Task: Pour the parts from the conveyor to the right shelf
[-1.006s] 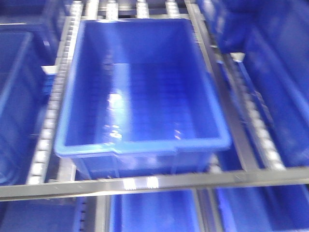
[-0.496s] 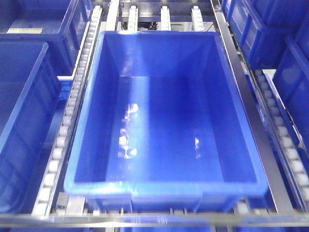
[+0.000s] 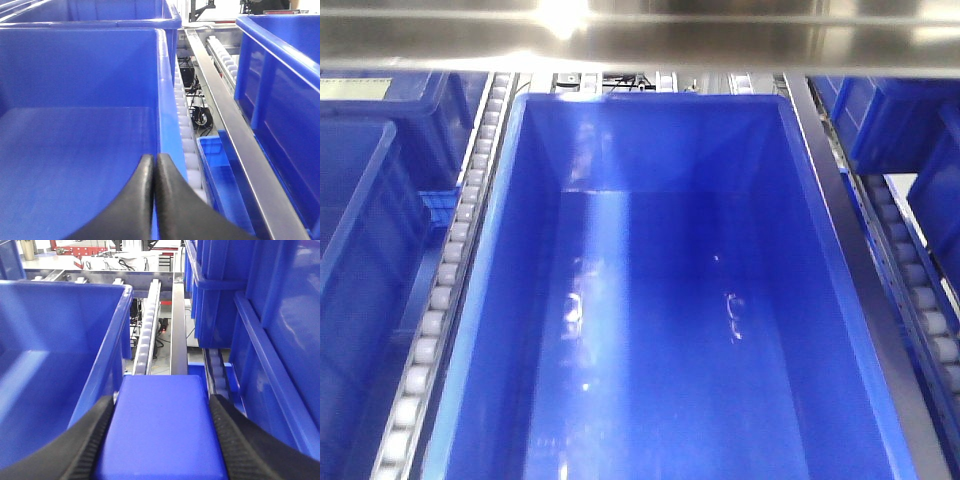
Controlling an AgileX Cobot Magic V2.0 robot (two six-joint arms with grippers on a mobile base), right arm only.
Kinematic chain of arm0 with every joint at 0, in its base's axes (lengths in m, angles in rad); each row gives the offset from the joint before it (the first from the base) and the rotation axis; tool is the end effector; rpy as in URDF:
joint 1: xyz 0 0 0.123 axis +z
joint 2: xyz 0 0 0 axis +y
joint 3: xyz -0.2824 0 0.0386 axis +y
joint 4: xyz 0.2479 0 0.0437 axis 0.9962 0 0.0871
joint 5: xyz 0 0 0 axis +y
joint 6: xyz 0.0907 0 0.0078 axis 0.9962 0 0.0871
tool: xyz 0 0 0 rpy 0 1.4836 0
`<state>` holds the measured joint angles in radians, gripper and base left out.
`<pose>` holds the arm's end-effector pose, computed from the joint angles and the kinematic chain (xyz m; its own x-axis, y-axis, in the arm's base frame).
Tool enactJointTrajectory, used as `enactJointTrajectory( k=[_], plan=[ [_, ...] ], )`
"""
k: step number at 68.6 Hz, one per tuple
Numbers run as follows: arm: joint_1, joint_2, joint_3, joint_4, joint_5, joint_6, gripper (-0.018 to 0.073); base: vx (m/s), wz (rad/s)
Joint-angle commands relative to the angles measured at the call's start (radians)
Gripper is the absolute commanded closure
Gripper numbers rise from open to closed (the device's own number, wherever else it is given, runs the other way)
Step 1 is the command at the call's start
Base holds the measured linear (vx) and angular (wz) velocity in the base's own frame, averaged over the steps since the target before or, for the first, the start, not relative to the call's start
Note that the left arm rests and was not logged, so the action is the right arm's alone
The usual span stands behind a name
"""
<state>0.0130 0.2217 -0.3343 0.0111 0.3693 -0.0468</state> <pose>0.0641 0.0012 0.2785 -0.1679 -0.0386 -0.9850 -0.0231 0.9991 -0.0352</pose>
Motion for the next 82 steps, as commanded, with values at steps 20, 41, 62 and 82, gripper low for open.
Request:
enactJointTrajectory(
  k=[20,41,62,82],
  plan=[
    [-0.003,0.01,-0.031,-0.003,-0.081,-0.006,0.0565,0.11,0.01],
    [-0.003,0.01,-0.031,-0.003,-0.08,-0.006,0.0565,0.04,0.01],
    [-0.003,0.01,-0.031,-0.002,-0.088,-0.006,0.0565,0.0,0.0],
    [-0.003,0.01,-0.039,-0.002,-0.088,-0.006,0.0565,0.0,0.0]
  ],
)
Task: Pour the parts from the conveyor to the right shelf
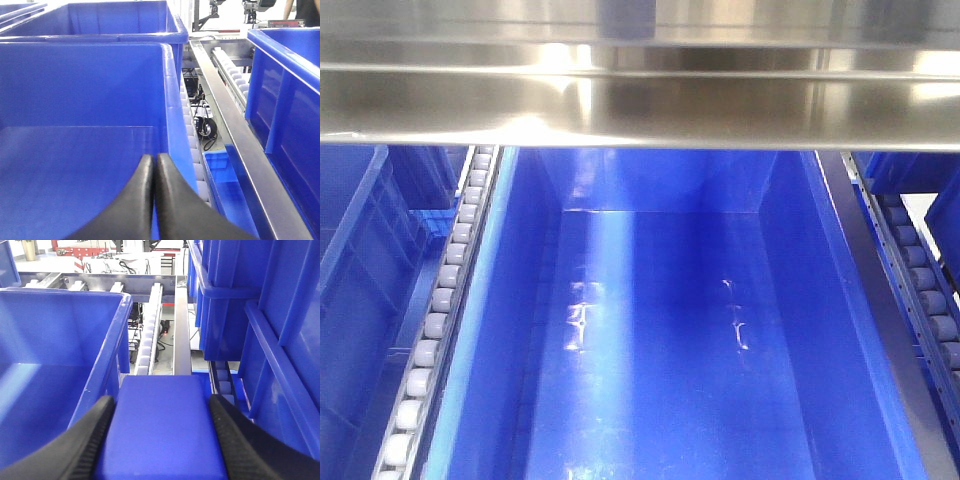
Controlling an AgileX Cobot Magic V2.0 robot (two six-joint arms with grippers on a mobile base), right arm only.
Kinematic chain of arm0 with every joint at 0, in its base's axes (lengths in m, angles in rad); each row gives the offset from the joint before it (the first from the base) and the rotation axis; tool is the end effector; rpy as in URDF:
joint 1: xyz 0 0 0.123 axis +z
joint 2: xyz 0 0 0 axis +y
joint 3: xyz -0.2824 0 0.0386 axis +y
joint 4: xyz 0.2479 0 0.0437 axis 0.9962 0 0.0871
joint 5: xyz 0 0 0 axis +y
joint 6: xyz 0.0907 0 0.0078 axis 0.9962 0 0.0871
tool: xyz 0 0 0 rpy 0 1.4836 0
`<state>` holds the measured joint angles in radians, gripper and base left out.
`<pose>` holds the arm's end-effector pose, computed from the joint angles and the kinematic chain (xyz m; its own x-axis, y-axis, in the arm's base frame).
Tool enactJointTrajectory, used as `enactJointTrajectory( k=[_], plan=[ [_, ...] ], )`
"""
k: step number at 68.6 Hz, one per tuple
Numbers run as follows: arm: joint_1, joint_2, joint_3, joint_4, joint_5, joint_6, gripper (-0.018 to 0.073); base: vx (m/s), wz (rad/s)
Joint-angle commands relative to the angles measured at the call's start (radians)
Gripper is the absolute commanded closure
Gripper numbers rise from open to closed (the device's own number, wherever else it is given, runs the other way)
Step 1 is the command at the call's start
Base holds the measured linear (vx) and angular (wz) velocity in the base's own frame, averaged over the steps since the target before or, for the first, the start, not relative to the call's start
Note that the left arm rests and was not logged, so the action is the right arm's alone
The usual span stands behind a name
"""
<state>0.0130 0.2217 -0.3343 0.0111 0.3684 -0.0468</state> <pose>0.0641 0.0012 0.2786 -0.1670 -0.0386 -0.9852 -0.0230 0.9991 -0.0352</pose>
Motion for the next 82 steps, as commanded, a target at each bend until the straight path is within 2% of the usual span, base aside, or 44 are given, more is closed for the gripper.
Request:
enactJointTrajectory(
  k=[1,12,23,42,59,65,82],
  plan=[
    [-0.003,0.01,-0.042,-0.002,-0.086,-0.006,0.0565,0.0,0.0],
    [-0.002,0.023,-0.113,0.007,-0.049,-0.011,0.0565,0.0,0.0],
    [0.025,0.1,-0.22,0.066,0.005,-0.104,0.0565,0.0,0.0],
    [0.109,0.423,-0.395,0.326,0.21,-0.314,0.0565,0.0,0.0],
    [0.157,0.689,-0.526,0.523,0.352,-0.451,0.0565,0.0,0.0],
    [0.198,0.762,-0.556,0.548,0.365,-0.474,0.0565,0.0,0.0],
    [0.368,0.942,-0.606,0.543,0.321,-0.455,0.0565,0.0,0.0]
  ],
)
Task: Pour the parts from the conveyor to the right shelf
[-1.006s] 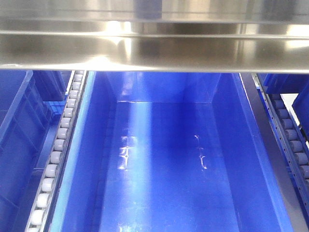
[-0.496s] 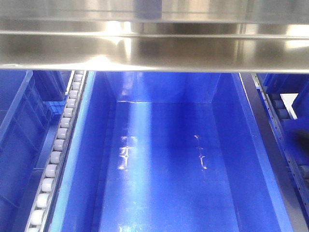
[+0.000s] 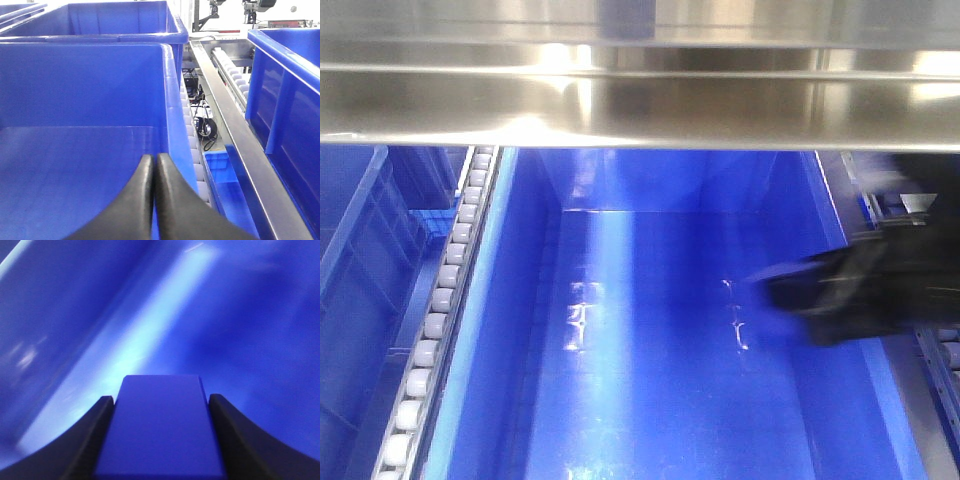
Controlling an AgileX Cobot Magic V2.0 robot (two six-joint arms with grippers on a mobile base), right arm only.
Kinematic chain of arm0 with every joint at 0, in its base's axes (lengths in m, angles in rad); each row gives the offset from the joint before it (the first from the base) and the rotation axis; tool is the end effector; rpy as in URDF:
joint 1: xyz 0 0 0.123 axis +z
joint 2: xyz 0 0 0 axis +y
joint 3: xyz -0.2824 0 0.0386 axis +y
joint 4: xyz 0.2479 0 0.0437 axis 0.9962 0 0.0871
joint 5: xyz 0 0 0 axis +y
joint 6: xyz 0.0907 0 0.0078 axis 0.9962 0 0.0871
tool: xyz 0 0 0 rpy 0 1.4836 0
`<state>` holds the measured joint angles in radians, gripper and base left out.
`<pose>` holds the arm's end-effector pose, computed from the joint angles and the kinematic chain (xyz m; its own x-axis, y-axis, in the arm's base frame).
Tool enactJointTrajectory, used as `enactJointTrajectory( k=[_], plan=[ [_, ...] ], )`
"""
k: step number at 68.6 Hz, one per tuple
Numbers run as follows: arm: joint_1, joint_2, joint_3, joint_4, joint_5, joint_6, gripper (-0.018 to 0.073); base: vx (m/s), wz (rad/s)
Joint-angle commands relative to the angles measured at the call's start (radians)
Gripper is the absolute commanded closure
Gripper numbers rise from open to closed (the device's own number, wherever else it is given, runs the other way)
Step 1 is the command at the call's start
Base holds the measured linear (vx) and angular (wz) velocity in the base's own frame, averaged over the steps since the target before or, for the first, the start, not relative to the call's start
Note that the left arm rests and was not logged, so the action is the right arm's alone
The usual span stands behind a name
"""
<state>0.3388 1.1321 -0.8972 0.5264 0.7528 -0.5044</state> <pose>0.2008 0.1040 0.3168 -0.6366 -0.3270 -0.6985 -0.6000 0.7790 0.1821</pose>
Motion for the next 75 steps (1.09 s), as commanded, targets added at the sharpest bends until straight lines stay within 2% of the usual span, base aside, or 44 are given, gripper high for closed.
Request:
enactJointTrajectory(
  k=[1,16,36,52,62,75],
  plan=[
    [0.051,0.048,-0.045,0.028,-0.067,0.007,0.0565,0.0,0.0],
    [0.138,0.252,-0.101,0.008,-0.08,0.073,0.0564,0.0,0.0],
    [0.138,0.48,-0.202,-0.134,-0.076,0.26,0.0564,0.0,0.0],
    [0.138,0.614,-0.31,-0.268,0.032,0.413,0.0564,0.0,0.0],
    [0.138,0.657,-0.344,-0.332,0.082,0.462,0.0564,0.0,0.0],
    [0.138,0.675,-0.358,-0.338,0.104,0.46,0.0559,0.0,0.0]
  ],
)
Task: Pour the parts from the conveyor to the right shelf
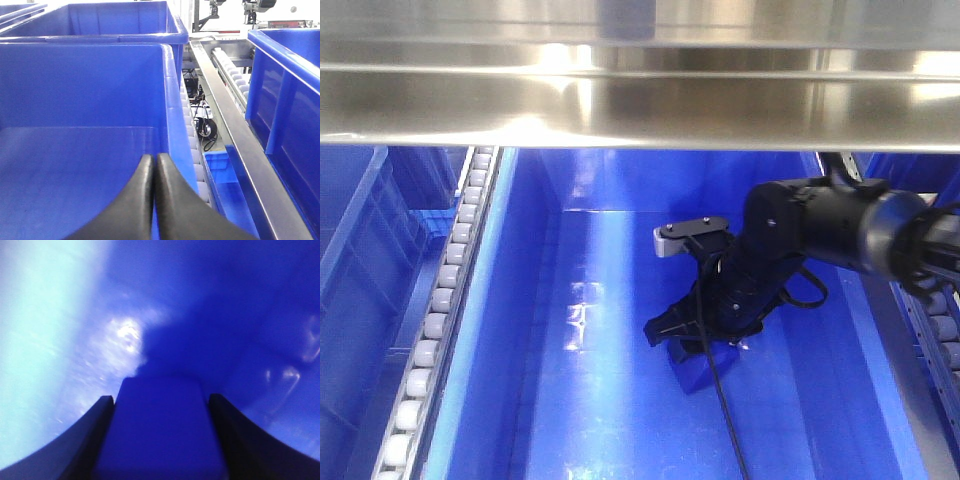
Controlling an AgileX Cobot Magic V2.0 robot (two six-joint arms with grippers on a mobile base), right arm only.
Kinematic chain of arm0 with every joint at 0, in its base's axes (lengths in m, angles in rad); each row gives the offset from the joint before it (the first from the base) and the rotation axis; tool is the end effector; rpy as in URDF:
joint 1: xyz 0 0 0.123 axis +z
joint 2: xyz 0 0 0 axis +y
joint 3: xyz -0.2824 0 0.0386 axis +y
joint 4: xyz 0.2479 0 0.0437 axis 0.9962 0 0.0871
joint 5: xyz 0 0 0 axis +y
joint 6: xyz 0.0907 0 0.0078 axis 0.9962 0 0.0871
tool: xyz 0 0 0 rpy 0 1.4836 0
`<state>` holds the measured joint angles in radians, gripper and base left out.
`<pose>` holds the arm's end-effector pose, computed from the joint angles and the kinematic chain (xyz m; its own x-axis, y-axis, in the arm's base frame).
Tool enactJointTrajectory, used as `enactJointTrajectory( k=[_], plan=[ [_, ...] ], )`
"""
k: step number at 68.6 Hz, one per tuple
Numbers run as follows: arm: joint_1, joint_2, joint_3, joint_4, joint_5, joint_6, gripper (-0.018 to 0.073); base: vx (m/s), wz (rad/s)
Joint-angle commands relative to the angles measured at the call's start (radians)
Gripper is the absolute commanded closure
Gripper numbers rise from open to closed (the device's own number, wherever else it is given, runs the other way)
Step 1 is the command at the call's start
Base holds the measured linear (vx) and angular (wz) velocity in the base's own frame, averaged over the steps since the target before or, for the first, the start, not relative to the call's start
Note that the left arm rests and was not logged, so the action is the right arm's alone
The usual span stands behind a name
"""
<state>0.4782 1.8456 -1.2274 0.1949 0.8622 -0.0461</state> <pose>0.3115 0.1765 0.1878 -0.9085 -0.3800 -0.1736 -0.4067 0.8996 0.1592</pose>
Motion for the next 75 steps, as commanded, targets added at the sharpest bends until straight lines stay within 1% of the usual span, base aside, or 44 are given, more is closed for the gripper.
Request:
enactJointTrajectory(
  k=[1,9,14,19,23,24,25,31,36,41,49,59,68,70,74,75],
  plan=[
    [-0.002,-0.038,-0.028,-0.006,-0.007,0.001,0.0554,0.0,0.0],
    [-0.002,-0.038,-0.028,-0.006,-0.006,0.003,0.0506,0.0,0.0],
    [-0.002,-0.038,-0.028,-0.006,-0.004,0.002,0.044,0.0,0.0],
    [-0.002,-0.042,-0.028,-0.005,0.0,0.002,0.0344,0.0,0.0],
    [-0.002,-0.044,-0.028,-0.005,0.002,0.002,0.0239,0.0,0.0],
    [-0.002,-0.045,-0.028,-0.003,0.002,0.002,0.0228,0.0,0.0],
    [-0.002,-0.045,-0.028,-0.003,0.002,0.002,0.0192,0.0,0.0],
    [-0.002,-0.049,-0.029,0.002,-0.002,0.002,0.0063,0.0,0.0],
    [-0.002,-0.055,-0.029,0.01,-0.002,0.002,-0.0017,0.0,0.0],
    [-0.002,-0.066,-0.029,0.018,-0.005,0.002,-0.0063,0.0,0.0],
    [-0.002,-0.097,-0.029,0.018,-0.006,0.002,-0.0062,0.0,0.0],
    [-0.002,-0.155,-0.029,0.018,-0.007,0.002,-0.0003,0.0,0.0],
    [-0.002,-0.214,-0.028,0.02,-0.003,0.009,0.0117,0.0,0.0],
    [-0.002,-0.226,-0.028,0.02,-0.003,0.009,0.0156,0.0,0.0],
    [-0.002,-0.248,-0.028,0.02,0.008,0.007,0.0271,0.0,0.0],
    [-0.002,-0.253,-0.028,0.02,0.011,0.006,0.0286,0.0,0.0]
  ],
)
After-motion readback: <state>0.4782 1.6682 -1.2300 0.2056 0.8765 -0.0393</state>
